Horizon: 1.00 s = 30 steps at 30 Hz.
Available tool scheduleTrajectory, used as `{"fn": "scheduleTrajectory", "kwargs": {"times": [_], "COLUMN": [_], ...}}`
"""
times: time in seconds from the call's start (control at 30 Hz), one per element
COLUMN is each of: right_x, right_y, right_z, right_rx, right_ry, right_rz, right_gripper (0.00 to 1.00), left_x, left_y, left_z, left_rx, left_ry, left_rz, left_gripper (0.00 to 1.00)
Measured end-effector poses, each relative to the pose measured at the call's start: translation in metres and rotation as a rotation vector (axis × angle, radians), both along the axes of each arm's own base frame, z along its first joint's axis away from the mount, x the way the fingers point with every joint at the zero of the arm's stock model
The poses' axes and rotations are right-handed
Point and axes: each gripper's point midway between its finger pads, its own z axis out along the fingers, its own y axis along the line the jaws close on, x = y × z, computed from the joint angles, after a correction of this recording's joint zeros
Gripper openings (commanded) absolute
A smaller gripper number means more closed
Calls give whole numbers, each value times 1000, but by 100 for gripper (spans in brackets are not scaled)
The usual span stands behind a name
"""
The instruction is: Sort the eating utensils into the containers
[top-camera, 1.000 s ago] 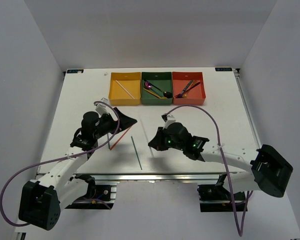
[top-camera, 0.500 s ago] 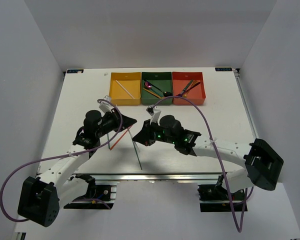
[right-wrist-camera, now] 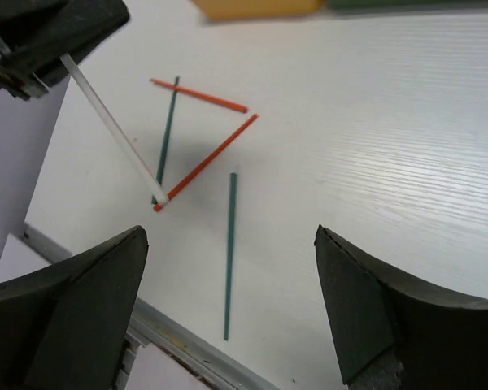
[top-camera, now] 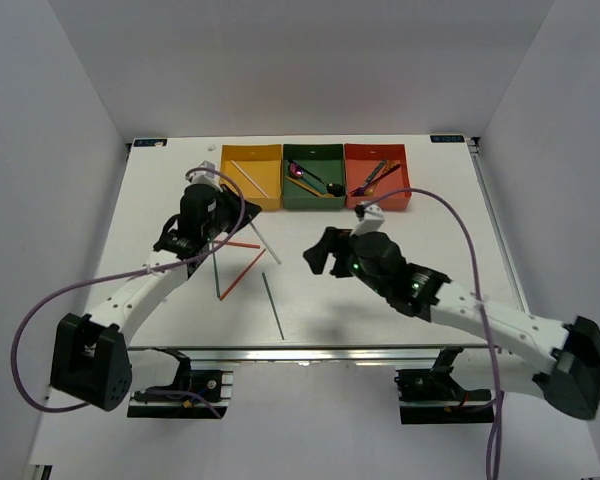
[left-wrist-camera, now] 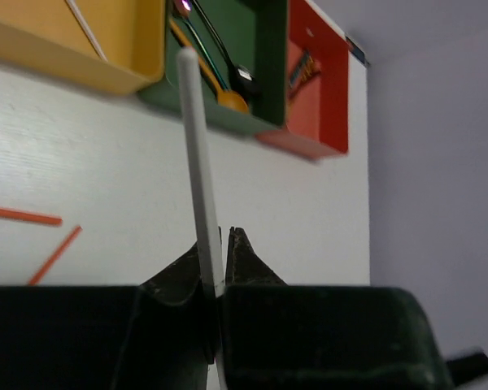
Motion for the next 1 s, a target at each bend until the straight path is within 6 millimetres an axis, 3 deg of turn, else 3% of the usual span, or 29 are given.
{"fn": "scheduleTrajectory", "kwargs": {"times": [0.2,0.43,0.57,0.67,0.77,0.87,1.0], "right_x": [-7,-21,-27,-27,-27,-28,-26], "right_y": [-66,-103,-113,-113,-112,-108,-104], "right_z": [21,25,19,18,16,11,4], "right_rx": [18,15,-9,-25,-42,-66,-84], "right_ry": [-61,-84,-88,-97,-100,-96,-97], "right_rz": [-168,-217,-217,-206,-189,-169,-153], "right_gripper": [89,89,89,89,89,89,89], "left_x": [79,180,232,258,270,273,275], "left_y": [39,98,99,93,90,87,78], "left_z": [14,38,23,-10,-51,-79,-84], "left_rx": [110,199,216,234,258,273,247], "left_ry": [17,-50,-64,-40,3,37,37], "left_rz": [238,498,515,503,491,475,434], "left_gripper": [0,0,0,1,14,29,61]}}
